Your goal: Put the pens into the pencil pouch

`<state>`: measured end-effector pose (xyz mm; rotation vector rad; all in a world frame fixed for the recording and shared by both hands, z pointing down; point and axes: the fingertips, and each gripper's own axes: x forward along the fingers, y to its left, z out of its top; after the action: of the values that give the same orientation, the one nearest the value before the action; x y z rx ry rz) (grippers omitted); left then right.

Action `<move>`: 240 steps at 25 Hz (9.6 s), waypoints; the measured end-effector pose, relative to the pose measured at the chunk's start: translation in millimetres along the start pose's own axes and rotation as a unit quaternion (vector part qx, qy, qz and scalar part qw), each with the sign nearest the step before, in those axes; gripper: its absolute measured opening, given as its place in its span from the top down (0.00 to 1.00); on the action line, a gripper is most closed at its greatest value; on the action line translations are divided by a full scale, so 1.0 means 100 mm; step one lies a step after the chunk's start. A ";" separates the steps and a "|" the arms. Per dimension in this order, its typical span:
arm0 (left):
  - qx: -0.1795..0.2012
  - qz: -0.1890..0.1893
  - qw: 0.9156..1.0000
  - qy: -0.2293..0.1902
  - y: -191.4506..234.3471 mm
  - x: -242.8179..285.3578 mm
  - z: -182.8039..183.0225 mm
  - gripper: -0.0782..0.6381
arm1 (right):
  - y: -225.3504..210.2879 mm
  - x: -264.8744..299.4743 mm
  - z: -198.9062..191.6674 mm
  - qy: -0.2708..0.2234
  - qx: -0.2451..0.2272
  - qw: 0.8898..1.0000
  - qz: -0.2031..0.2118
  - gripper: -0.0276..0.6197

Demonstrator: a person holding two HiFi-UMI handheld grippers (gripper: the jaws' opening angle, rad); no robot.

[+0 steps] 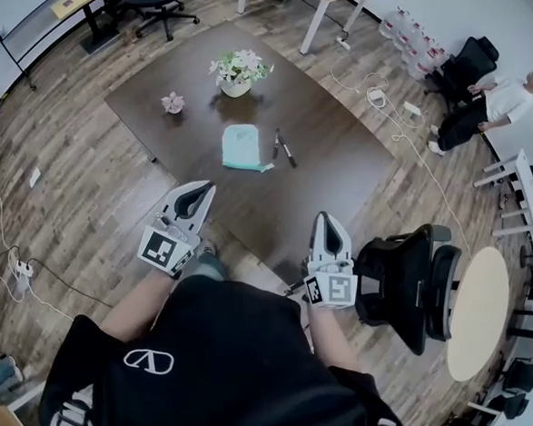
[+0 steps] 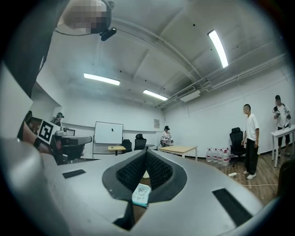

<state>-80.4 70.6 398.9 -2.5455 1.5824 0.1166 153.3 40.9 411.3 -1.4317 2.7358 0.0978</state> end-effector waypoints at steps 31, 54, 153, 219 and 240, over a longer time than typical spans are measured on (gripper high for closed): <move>0.115 -0.099 0.982 0.117 1.12 1.48 -0.65 0.23 | -0.31 1.57 -0.19 0.026 0.006 0.998 -0.048 0.96; 0.294 -0.344 0.763 0.462 0.72 1.73 -4.03 0.23 | -0.75 1.02 -0.84 0.116 0.030 0.987 -0.103 0.96; -0.501 -0.090 0.818 0.269 0.62 1.21 -2.09 0.87 | -1.23 3.27 -4.36 0.605 0.020 0.783 0.142 0.89; -0.388 -0.183 0.879 0.208 0.56 1.96 -0.80 0.87 | -0.28 2.53 0.32 -0.049 0.112 0.978 0.169 0.65; -0.378 -0.142 0.899 0.171 0.76 1.58 -1.01 0.87 | -0.82 3.13 -2.42 0.321 0.075 0.939 0.101 0.68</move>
<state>-79.1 -118.4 470.3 -3.5463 1.4311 0.3228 38.3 -281.5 626.6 -1.3062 3.2868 -0.6770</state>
